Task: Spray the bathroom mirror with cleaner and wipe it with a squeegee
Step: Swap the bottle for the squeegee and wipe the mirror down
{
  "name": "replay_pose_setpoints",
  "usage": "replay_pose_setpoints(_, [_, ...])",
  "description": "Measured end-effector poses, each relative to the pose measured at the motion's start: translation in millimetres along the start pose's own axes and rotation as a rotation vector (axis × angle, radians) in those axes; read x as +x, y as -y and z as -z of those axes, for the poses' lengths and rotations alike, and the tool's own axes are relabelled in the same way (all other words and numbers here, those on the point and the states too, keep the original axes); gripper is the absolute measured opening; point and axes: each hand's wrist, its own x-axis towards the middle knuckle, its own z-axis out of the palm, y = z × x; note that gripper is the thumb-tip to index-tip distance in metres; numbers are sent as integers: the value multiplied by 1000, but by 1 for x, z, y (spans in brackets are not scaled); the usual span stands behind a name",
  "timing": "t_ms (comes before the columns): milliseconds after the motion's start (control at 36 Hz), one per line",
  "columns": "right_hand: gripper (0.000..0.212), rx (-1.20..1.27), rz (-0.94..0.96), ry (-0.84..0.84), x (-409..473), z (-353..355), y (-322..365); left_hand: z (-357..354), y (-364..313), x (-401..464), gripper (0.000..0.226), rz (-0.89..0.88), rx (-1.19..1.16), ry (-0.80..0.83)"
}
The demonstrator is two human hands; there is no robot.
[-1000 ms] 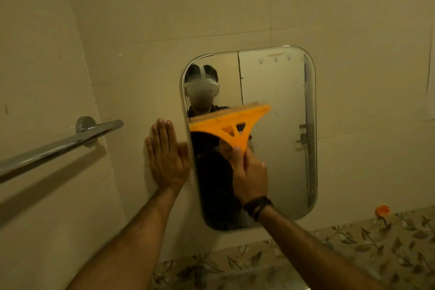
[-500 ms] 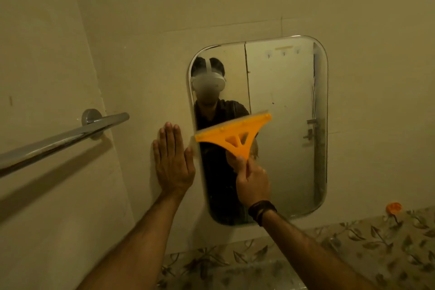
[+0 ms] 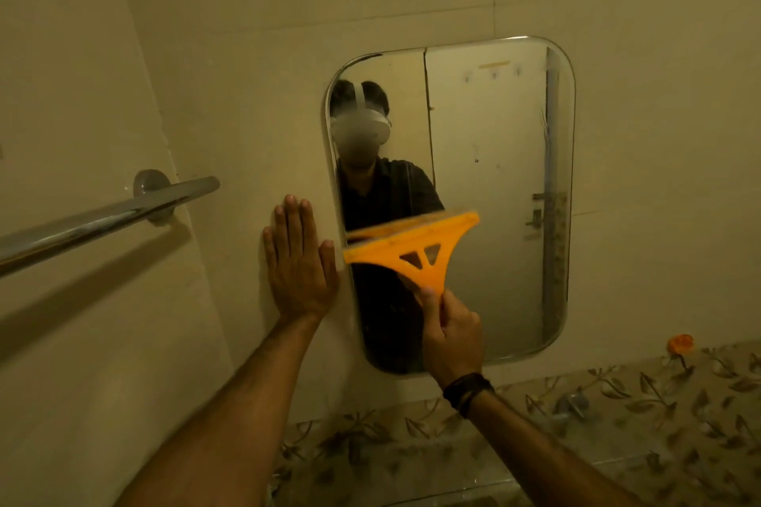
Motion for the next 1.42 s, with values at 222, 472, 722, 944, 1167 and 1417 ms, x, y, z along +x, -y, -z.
replay_pose_setpoints(222, [44, -61, 80, 13, 109, -5, 57, 1, -2, -3, 65, -1, 1, -5])
replay_pose_setpoints(472, [47, -107, 23, 106, 57, -6, 12, 0, -1, -4, 66, -9, 2, -17])
replay_pose_setpoints(722, [41, -119, -167, 111, -38, 0, -47, 1, -3, -2, 66, -9, 2, -14])
replay_pose_setpoints(944, [43, -121, -155, 77, -57, 7, -46, 3, -4, -2, 66, -1, 5, -1])
replay_pose_setpoints(1167, [35, -17, -45, -44, 12, 13, 8, 2, -3, -3, 66, -5, 13, -28])
replay_pose_setpoints(1417, [45, -80, 7, 86, 70, -7, 35, 1, -2, -3, 66, -10, 48, -14])
